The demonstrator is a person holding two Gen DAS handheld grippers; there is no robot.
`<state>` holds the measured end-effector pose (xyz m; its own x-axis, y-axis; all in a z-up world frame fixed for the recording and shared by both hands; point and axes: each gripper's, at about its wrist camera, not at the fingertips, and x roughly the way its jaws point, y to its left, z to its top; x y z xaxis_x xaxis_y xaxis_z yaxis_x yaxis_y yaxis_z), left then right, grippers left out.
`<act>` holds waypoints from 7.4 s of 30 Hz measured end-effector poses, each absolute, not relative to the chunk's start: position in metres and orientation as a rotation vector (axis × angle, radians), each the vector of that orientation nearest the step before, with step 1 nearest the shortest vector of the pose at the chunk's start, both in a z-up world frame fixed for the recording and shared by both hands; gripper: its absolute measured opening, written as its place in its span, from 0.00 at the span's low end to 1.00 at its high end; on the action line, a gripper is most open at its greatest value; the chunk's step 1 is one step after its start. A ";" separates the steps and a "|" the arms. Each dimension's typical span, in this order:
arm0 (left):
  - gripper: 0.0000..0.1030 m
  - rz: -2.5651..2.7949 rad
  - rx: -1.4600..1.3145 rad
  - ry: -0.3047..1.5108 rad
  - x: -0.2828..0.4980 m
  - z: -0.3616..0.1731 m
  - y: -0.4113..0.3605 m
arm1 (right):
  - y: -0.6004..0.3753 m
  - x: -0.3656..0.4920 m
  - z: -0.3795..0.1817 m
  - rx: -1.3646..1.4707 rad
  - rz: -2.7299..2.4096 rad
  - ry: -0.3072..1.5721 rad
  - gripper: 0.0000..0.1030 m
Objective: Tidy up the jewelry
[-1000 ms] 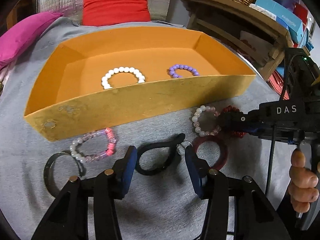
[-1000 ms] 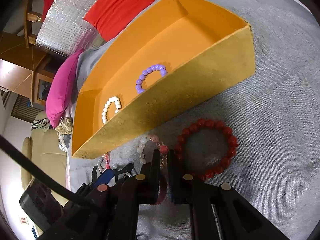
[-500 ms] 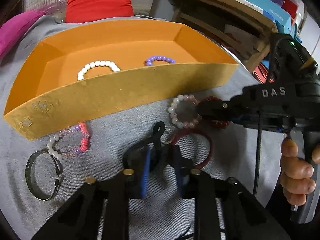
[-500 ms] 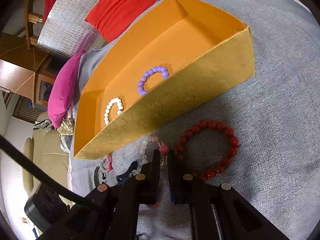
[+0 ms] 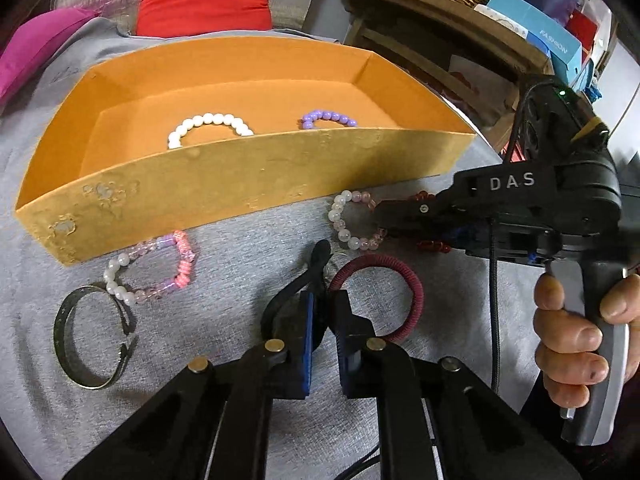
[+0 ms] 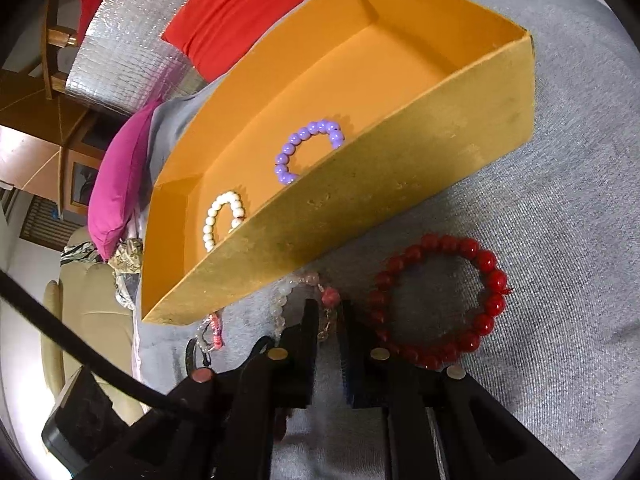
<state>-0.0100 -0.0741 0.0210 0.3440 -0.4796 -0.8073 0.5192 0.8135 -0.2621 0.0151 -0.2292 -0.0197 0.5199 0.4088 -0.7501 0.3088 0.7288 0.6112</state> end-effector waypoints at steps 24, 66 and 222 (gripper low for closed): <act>0.11 -0.646 0.023 1.024 -0.021 0.030 -0.036 | -0.224 0.017 -0.014 0.687 0.091 1.028 0.08; 0.12 -0.710 0.150 0.862 -0.039 0.069 -0.038 | -0.200 0.005 0.017 0.564 0.211 0.924 0.09; 0.08 -0.521 0.150 0.934 -0.032 0.032 -0.064 | -0.258 -0.015 -0.001 0.451 0.029 1.014 0.13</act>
